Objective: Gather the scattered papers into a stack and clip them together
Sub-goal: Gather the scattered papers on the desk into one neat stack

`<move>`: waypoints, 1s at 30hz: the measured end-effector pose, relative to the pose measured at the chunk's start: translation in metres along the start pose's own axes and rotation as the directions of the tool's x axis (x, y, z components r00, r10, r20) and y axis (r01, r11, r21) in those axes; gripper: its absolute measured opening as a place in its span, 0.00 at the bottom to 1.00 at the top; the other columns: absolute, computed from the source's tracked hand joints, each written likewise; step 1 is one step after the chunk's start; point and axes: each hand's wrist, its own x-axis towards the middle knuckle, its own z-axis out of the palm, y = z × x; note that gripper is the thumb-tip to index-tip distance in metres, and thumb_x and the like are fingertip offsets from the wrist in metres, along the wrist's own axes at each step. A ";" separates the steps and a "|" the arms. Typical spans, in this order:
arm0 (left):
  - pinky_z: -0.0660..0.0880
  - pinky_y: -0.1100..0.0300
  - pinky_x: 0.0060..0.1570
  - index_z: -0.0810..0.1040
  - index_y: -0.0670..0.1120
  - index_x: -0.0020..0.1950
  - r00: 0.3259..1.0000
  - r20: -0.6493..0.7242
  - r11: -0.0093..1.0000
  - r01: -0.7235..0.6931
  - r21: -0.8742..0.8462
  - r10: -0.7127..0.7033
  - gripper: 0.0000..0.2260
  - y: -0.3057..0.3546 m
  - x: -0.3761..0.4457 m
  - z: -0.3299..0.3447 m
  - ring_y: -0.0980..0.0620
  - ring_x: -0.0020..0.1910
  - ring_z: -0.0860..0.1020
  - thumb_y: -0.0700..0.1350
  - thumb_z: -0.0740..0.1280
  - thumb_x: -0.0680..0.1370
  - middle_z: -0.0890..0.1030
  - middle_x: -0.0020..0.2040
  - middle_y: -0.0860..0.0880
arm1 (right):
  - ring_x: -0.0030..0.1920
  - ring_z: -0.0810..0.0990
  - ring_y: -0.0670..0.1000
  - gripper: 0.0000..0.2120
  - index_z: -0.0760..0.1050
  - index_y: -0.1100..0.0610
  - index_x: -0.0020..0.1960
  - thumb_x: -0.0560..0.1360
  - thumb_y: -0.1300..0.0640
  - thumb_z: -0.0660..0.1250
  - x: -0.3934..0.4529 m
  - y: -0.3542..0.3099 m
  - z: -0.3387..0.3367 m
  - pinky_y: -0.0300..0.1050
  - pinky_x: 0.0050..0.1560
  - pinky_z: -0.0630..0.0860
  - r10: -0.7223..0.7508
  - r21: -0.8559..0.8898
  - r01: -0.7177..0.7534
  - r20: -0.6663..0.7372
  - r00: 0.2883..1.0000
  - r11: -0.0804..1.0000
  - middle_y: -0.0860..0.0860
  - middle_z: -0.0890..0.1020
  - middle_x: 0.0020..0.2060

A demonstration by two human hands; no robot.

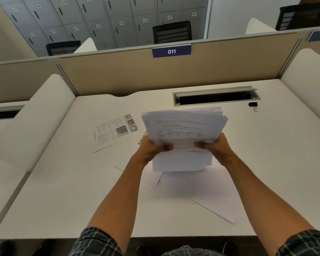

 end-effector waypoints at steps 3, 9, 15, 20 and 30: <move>0.85 0.44 0.53 0.82 0.53 0.63 0.999 -0.025 0.999 -0.037 -0.036 0.036 0.26 0.008 0.000 -0.002 0.43 0.60 0.84 0.41 0.82 0.68 0.85 0.60 0.46 | 0.57 0.86 0.57 0.24 0.86 0.39 0.54 0.63 0.59 0.83 0.001 -0.014 0.000 0.57 0.53 0.86 -0.052 0.022 0.051 0.040 0.998 0.998 0.49 0.88 0.53; 0.84 0.46 0.56 0.84 0.54 0.60 0.999 -0.015 0.999 0.032 0.033 -0.031 0.26 -0.012 -0.007 0.000 0.45 0.60 0.84 0.39 0.84 0.65 0.86 0.58 0.47 | 0.56 0.86 0.57 0.25 0.88 0.44 0.52 0.58 0.61 0.84 -0.009 0.009 -0.008 0.59 0.54 0.85 0.042 -0.001 -0.042 0.041 0.998 0.999 0.50 0.89 0.52; 0.83 0.44 0.57 0.83 0.57 0.61 1.000 0.028 0.998 0.000 -0.070 0.002 0.26 -0.021 -0.006 0.006 0.46 0.60 0.84 0.36 0.82 0.68 0.85 0.59 0.46 | 0.57 0.86 0.55 0.28 0.86 0.41 0.55 0.58 0.56 0.85 -0.010 0.014 0.000 0.54 0.53 0.86 0.042 0.039 -0.044 0.038 0.998 0.998 0.51 0.88 0.54; 0.83 0.51 0.58 0.84 0.51 0.63 0.992 -0.042 0.993 0.120 -0.010 -0.120 0.21 -0.033 0.000 0.004 0.49 0.59 0.85 0.45 0.82 0.71 0.87 0.59 0.50 | 0.51 0.89 0.53 0.20 0.89 0.46 0.48 0.56 0.51 0.86 -0.008 0.015 0.003 0.45 0.47 0.85 0.064 0.019 -0.062 -0.095 0.993 0.998 0.49 0.90 0.49; 0.71 0.41 0.70 0.70 0.42 0.74 0.753 -0.615 0.331 0.656 0.678 -0.233 0.44 -0.088 -0.017 -0.055 0.37 0.74 0.68 0.69 0.75 0.69 0.70 0.74 0.41 | 0.49 0.90 0.58 0.19 0.85 0.59 0.59 0.70 0.60 0.83 -0.004 0.034 -0.038 0.56 0.51 0.86 0.200 -0.006 -0.216 -0.360 0.911 0.976 0.55 0.89 0.52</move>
